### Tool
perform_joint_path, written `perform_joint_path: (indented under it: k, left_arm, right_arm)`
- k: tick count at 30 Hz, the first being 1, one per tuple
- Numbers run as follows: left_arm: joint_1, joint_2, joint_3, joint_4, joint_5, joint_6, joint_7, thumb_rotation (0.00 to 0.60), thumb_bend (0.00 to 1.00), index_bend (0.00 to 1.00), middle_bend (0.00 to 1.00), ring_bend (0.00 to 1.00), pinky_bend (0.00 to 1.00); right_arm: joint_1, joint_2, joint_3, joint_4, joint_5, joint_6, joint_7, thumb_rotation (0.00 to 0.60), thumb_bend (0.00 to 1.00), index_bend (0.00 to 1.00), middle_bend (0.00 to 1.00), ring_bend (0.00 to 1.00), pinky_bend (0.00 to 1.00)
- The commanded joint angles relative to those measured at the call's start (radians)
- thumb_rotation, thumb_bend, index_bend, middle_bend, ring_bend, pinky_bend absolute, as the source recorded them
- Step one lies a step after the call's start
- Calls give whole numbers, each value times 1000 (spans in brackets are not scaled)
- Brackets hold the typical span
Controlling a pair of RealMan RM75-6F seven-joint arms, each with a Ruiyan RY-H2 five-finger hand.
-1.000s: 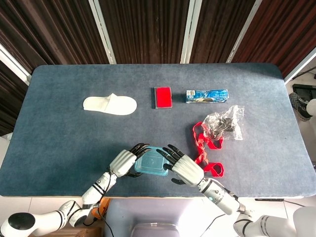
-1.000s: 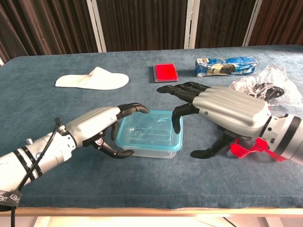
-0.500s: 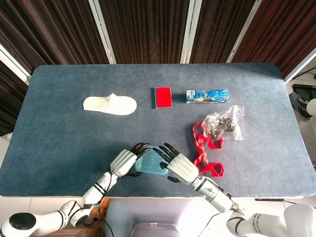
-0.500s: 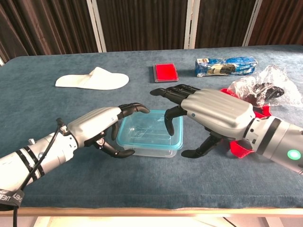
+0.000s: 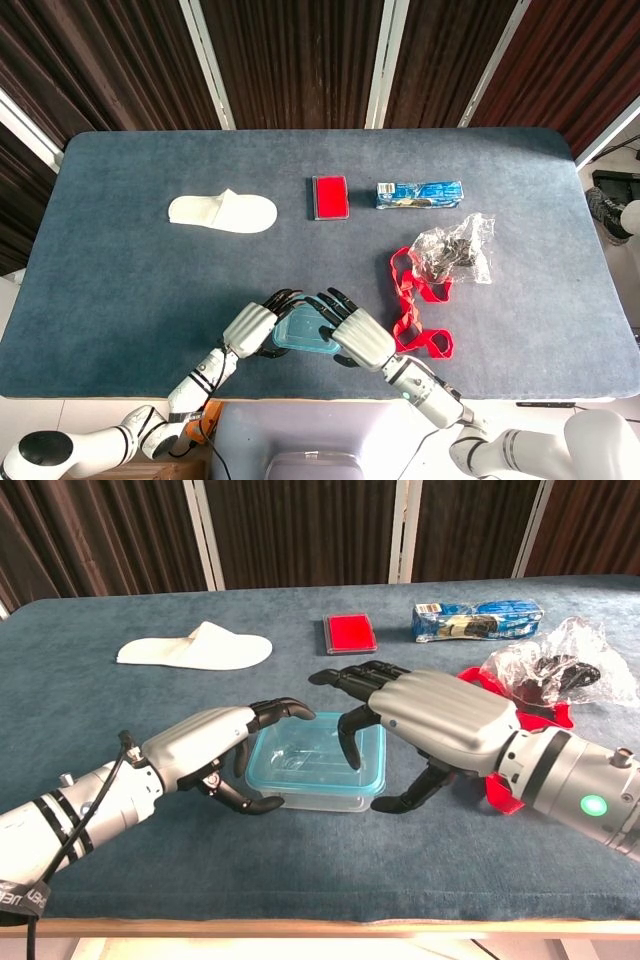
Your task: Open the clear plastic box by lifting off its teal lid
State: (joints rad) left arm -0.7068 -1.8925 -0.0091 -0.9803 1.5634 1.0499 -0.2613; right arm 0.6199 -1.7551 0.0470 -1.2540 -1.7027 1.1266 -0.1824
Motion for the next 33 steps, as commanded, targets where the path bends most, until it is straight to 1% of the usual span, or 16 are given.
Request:
perform_joint_path:
  k: [1, 33]
  left_arm:
    - [1, 1, 0, 0, 1, 1, 0, 600, 304, 138, 683, 471, 594]
    - [5, -24, 18, 33, 23, 11, 17, 600, 304, 138, 706, 492, 614]
  right_arm:
    - [2, -1, -1, -3, 3, 1, -1, 600, 307, 653, 131, 0, 0]
    - [21, 10, 13, -48, 57, 13, -25, 600, 307, 651, 131, 0, 0]
